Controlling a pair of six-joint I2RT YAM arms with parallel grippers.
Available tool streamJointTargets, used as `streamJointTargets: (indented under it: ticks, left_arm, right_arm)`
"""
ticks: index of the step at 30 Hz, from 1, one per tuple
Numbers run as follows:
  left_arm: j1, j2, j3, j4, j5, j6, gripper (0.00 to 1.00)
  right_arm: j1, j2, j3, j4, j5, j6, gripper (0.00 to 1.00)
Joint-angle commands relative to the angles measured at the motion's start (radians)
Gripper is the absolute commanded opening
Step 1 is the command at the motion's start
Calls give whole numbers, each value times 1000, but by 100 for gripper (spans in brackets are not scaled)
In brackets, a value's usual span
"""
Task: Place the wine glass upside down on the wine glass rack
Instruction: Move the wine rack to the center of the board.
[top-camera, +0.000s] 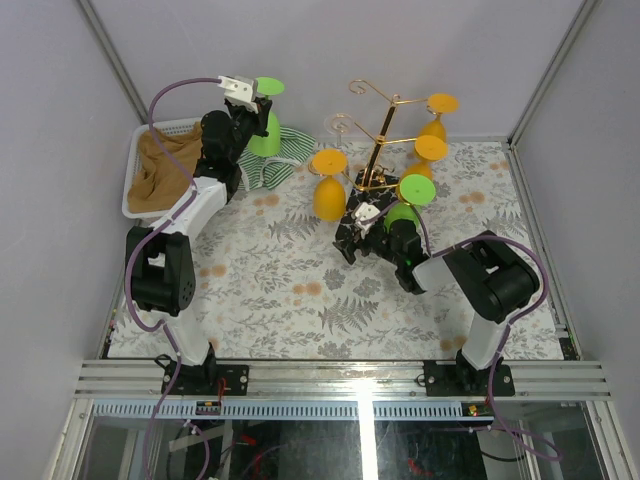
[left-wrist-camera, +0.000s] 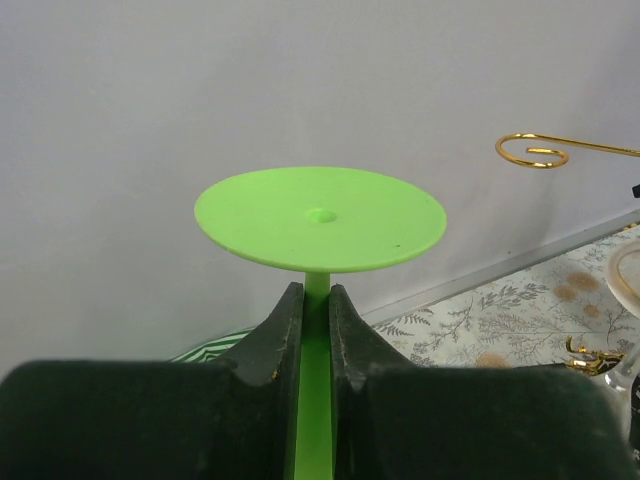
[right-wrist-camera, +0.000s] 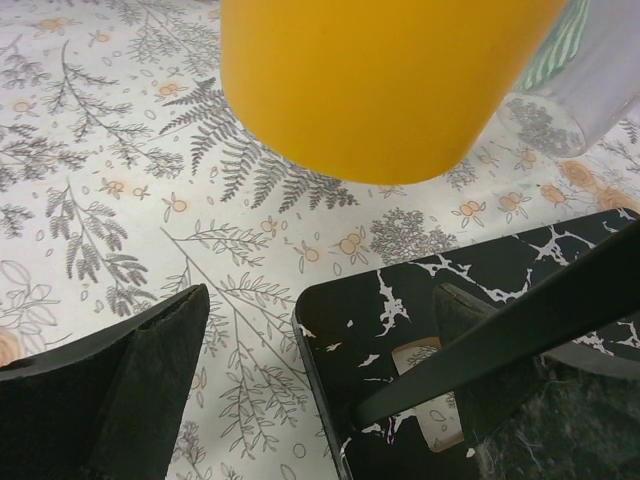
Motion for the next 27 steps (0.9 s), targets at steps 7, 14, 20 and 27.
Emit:
streamJointTargets:
  ticks: [7,14,20,27]
  left_arm:
    - [12,1,17,40,-8,18,0]
    - [11,-8,3,45,1,7,0]
    - [12,-18,-4,45,7,1,0]
    - [12,-30,-19,50,11,-10,0]
  right_arm:
    - [57,-81,-39,-61,-160,10,100]
    - [115,-112,-83,-67,-113,4,100]
    - [166,-150,-130,-82,-59,-2,100]
    - [227,-218,-180,-105,12,-7,100]
